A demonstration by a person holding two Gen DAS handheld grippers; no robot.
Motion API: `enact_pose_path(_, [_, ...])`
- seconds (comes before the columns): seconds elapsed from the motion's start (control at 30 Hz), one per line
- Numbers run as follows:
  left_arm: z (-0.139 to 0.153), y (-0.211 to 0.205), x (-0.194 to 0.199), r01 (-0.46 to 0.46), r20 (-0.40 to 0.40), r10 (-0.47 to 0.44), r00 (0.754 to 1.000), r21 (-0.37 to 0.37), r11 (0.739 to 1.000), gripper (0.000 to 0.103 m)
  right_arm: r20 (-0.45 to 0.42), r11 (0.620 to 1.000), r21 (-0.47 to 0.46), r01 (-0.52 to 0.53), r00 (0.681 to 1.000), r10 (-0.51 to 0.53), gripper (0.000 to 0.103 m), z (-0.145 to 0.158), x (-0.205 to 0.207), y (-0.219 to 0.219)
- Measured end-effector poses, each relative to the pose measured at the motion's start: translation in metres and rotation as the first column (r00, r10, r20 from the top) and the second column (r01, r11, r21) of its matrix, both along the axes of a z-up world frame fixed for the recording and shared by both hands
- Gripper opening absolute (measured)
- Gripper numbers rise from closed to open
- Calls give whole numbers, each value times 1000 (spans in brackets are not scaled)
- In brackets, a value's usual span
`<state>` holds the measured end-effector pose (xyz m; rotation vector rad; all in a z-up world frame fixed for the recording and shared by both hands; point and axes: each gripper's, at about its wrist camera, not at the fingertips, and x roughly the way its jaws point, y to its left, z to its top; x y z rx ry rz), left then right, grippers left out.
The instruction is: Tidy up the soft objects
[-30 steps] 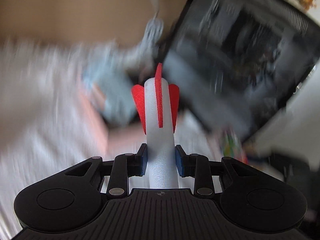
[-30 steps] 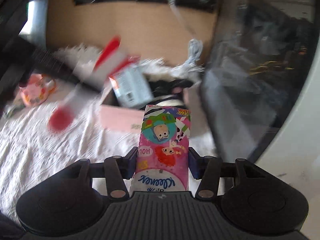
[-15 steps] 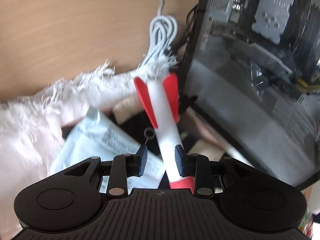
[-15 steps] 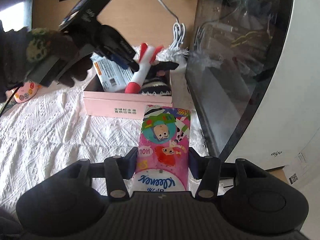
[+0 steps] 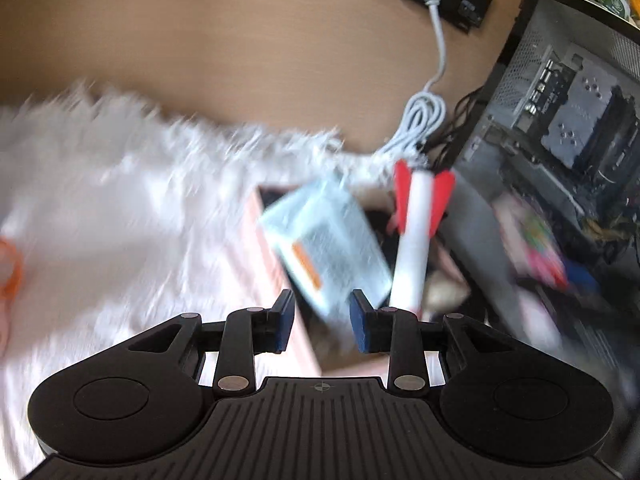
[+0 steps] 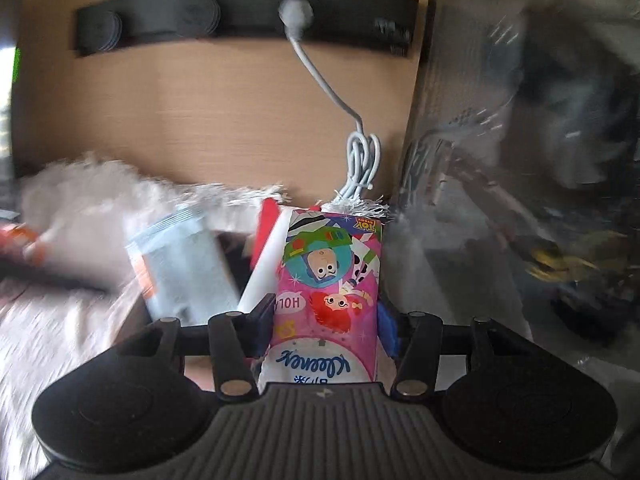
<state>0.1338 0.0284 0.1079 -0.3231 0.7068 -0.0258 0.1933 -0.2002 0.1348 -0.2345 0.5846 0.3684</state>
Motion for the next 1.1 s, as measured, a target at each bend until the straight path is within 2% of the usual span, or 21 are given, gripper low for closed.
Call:
enact_pose_path(0.1, [-8,4,-27,-18,-31,18,999,-18,1000,33,-56,1000,-2,28,998,-28,51,-20,41,22])
enact_pose_path(0.17, [-15,8,-46,-42,-59,40,997,-29,999,33,-98,1000,21,6,995,-4,51,-30,55,37])
enact_pose_path(0.23, [-23,13,-63,-75,-85,72,994,-39,996,33,-117,999,30,-16,993,19,50,-40,63,50])
enact_pose_path(0.33, [-30,22,-88,-125,-121,119,985,-38,991,33,-81,999,13,-51,995,52,50,-47,64,62])
enact_pose_path(0.43, [-38,29,-106,-171,-150,165,975,-32,985,33,-124,995,44,-95,987,99,51,-53,69,64])
enact_pose_path(0.5, [-42,31,-112,-193,-163,185,969,-33,981,33,-131,994,51,-95,986,101,58,-56,66,58])
enact_pose_path(0.57, [-46,27,-117,-204,-171,196,966,-32,978,33,-129,994,56,-99,986,105,69,-56,63,47])
enact_pose_path(0.67, [-52,16,-122,-202,-172,196,965,-15,979,33,-108,986,107,-126,985,137,72,-45,41,25])
enact_pose_path(0.83, [-62,-17,-130,-186,-143,190,971,38,982,33,-35,980,108,-167,985,171,82,-28,-21,-14])
enact_pose_path(0.93, [-68,-42,-138,-170,-83,177,981,89,982,33,-67,980,115,-159,984,168,85,-36,-56,-38])
enact_pose_path(1.1, [-84,-86,-146,-139,-5,141,990,125,982,33,-173,992,62,-107,978,116,85,-77,-84,-58])
